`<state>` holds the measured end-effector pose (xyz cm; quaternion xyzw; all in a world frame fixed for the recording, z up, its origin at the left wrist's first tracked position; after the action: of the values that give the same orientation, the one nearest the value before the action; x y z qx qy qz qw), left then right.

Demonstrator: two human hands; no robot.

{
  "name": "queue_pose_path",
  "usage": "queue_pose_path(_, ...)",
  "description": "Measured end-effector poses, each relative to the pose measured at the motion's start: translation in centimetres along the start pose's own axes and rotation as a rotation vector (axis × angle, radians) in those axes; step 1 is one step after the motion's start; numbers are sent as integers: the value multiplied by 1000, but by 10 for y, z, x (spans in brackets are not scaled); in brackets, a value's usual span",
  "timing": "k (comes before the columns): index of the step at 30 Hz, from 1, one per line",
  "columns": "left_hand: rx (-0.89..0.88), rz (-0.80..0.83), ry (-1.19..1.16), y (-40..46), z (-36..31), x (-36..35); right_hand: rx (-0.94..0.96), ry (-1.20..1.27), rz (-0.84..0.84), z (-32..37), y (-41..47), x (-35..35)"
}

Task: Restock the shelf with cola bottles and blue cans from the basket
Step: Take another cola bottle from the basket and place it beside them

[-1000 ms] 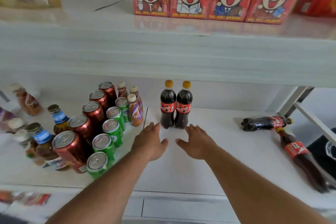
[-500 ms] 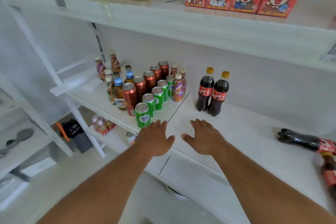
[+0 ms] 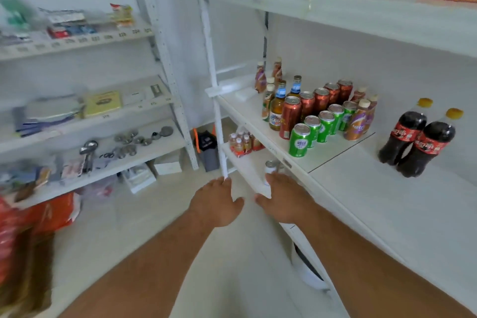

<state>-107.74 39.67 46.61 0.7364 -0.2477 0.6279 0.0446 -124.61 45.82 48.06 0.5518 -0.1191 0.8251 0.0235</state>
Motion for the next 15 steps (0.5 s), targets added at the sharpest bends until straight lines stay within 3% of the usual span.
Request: queue_pose_path(15, 562, -127, -147, -152, 361, 19, 477, -88, 250, 348, 38, -152)
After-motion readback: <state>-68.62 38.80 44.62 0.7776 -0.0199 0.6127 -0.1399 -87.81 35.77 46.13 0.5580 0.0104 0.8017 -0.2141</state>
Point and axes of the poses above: each hand's wrist, its own y-axis towards the middle knuckle, its own x-axis out of the back of the hand, z = x × y, the point moved 6 cm from there along y, towards the middle knuckle, and after that the axes turned 2 degrees about -z, right-handed, at the moved point
